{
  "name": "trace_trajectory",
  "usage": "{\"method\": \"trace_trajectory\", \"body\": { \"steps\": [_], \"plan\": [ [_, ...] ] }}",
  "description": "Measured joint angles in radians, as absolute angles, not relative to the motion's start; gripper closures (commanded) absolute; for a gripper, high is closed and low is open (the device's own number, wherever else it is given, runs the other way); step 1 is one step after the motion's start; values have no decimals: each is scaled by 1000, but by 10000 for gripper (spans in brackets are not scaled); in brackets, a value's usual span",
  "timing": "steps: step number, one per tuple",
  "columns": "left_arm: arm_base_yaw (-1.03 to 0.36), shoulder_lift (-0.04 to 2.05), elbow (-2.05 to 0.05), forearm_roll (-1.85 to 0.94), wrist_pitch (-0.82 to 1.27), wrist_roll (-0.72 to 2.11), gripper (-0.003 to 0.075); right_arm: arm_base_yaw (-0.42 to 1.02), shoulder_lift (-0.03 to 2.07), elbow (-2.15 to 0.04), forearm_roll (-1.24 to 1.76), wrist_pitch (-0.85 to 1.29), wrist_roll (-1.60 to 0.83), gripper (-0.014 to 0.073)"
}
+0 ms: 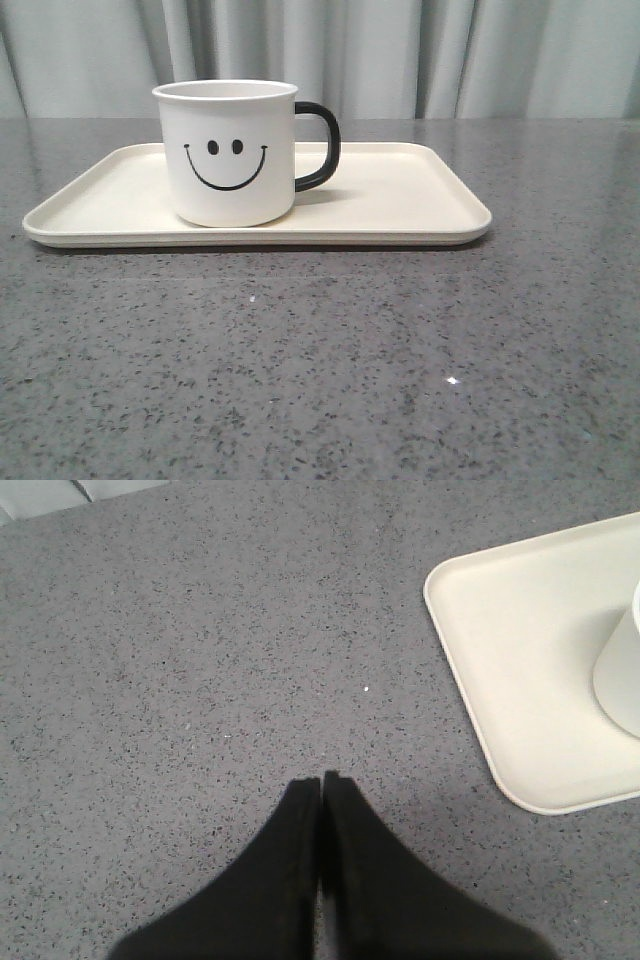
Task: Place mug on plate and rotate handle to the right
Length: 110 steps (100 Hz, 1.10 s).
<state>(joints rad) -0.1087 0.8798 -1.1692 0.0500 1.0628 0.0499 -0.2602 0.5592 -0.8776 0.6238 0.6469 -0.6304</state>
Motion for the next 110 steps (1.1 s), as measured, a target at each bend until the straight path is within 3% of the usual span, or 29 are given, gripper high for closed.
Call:
{"method": "trace_trajectory", "body": {
  "steps": [60,81,110],
  "plan": [
    [-109,880,-1155,58,1032,50,740,-260,559,-878,622,647,-630,711],
    [-109,755,-929,52,611,50,740,-260,559,-878,622,647,-630,711],
    [-109,396,-343,11,-31,50,740,-260,559,-878,622,647,-630,711]
  ]
}}
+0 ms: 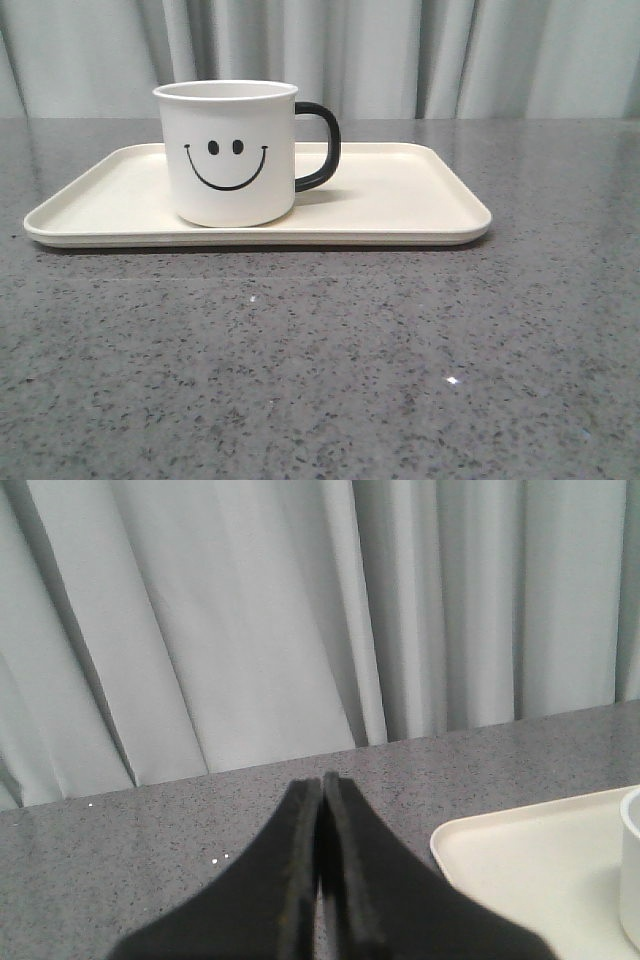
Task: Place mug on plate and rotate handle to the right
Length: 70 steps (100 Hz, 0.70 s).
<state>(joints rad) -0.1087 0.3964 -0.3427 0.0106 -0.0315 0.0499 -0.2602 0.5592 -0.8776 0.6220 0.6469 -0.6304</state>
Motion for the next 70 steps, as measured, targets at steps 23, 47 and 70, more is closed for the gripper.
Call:
{"method": "trace_trajectory", "body": {
  "steps": [23,47,70],
  "plan": [
    [-109,158,-11,11,-222,50,740,-260,559,-878,622,647,-630,711],
    [-109,-3,2,9,-143,50,740,-260,559,-878,622,647,-630,711],
    [-109,-3,2,9,-63,50,740,-260,559,-878,622,647,-630,711]
  ]
}}
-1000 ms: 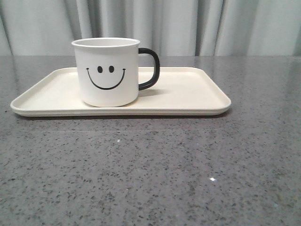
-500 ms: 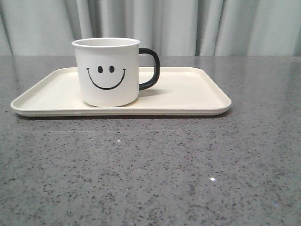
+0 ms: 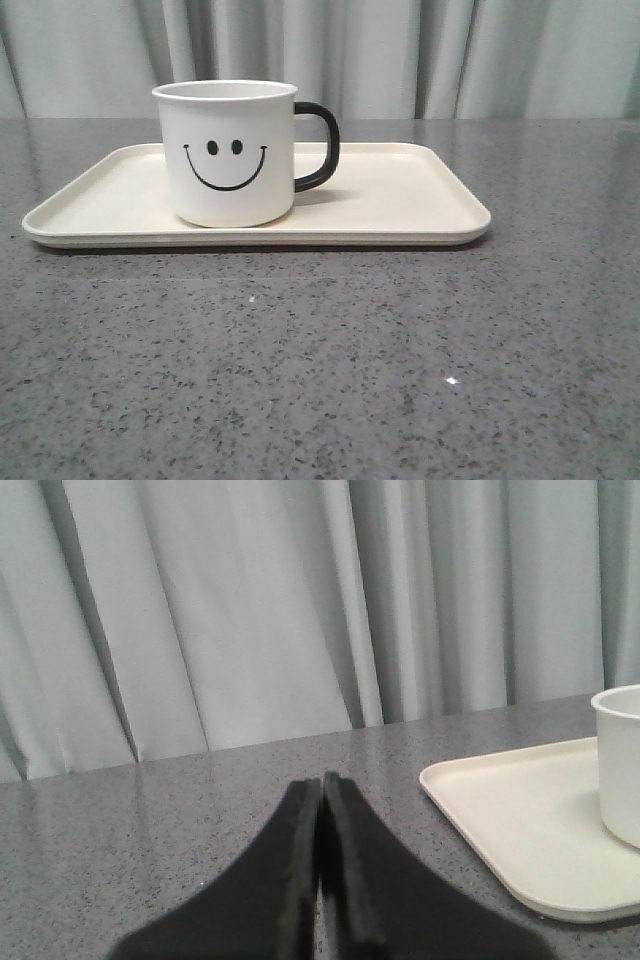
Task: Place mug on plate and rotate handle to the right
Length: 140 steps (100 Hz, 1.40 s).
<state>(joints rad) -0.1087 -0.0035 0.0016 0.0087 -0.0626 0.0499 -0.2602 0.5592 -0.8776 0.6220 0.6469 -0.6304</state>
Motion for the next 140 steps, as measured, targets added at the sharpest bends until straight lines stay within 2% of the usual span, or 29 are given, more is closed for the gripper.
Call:
{"method": "trace_trajectory", "body": {
  "steps": [23,140],
  "plan": [
    [-109,-3,2,9,-9,50,740,-260,559,-878,622,647,-630,711],
    [-109,-3,2,9,-7,50,740,-260,559,-878,622,647,-630,711]
  ]
}}
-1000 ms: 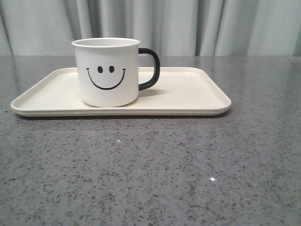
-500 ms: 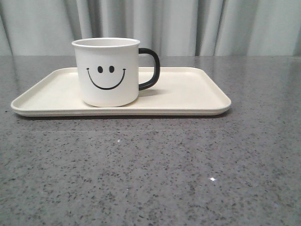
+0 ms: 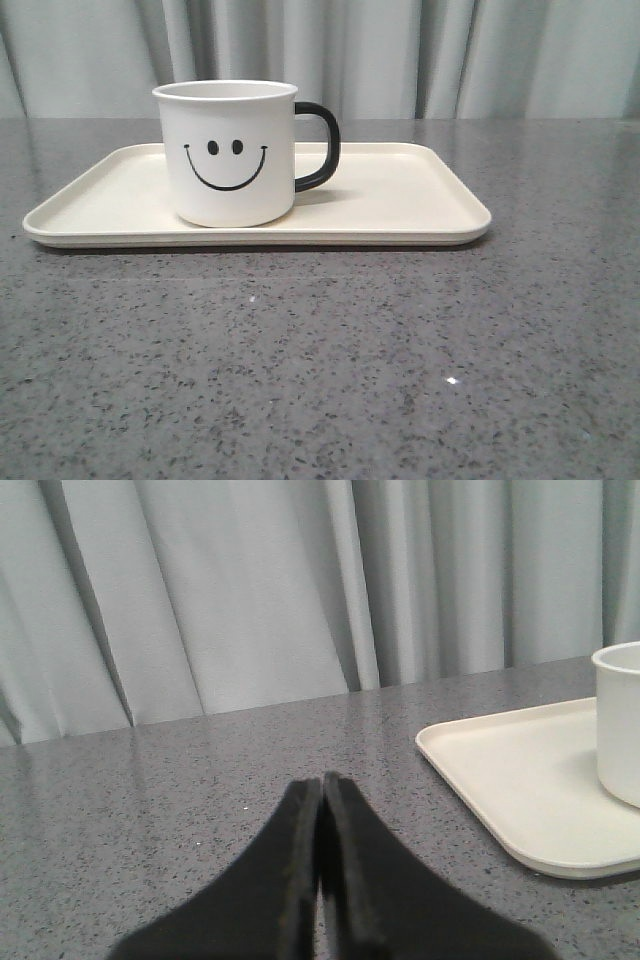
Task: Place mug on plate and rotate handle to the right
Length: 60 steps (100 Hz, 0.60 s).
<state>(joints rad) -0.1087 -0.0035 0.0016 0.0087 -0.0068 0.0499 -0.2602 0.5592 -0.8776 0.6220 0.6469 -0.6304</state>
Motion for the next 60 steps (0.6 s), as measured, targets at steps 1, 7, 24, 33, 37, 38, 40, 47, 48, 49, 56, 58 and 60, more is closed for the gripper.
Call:
{"method": "trace_trajectory", "body": {
  "steps": [1,7,24,33,37,38,40,47,48,49,56,58,60],
  "plan": [
    [-109,-3,2,9,-7,50,740,-260,559,-878,622,647,-630,711],
    [-109,-3,2,9,-7,50,740,-258,559,-878,622,647,-630,711],
    [-109,-3,2,9,-7,50,740,-228,515,-878,611,647,-630,711],
    [-109,-3,2,9,-7,50,740,-197,474,-872,609,647,-630,711],
    [-109,-3,2,9,-7,50,740,-171,449,-862,609,647,-630,711],
    [-109,-3,2,9,-7,50,740,-167,446,-859,609,647,-630,711],
    [-109,-3,2,9,-7,50,740,-154,434,-851,609,647,-630,711],
    [-109,-3,2,9,-7,50,740,-105,393,-813,609,647,-630,711],
    [-109,-3,2,9,-7,50,740,-100,389,-803,609,647,-630,711],
    [-109,-3,2,9,-7,50,740,-95,385,-798,609,647,-630,711],
    [-109,-3,2,9,-7,50,740,-41,340,-734,607,640,-630,711],
    [-109,-3,2,9,-7,50,740,-21,322,-712,607,638,-630,711],
    [-109,-3,2,9,-7,50,740,-12,312,-689,605,635,-630,711]
  ]
}}
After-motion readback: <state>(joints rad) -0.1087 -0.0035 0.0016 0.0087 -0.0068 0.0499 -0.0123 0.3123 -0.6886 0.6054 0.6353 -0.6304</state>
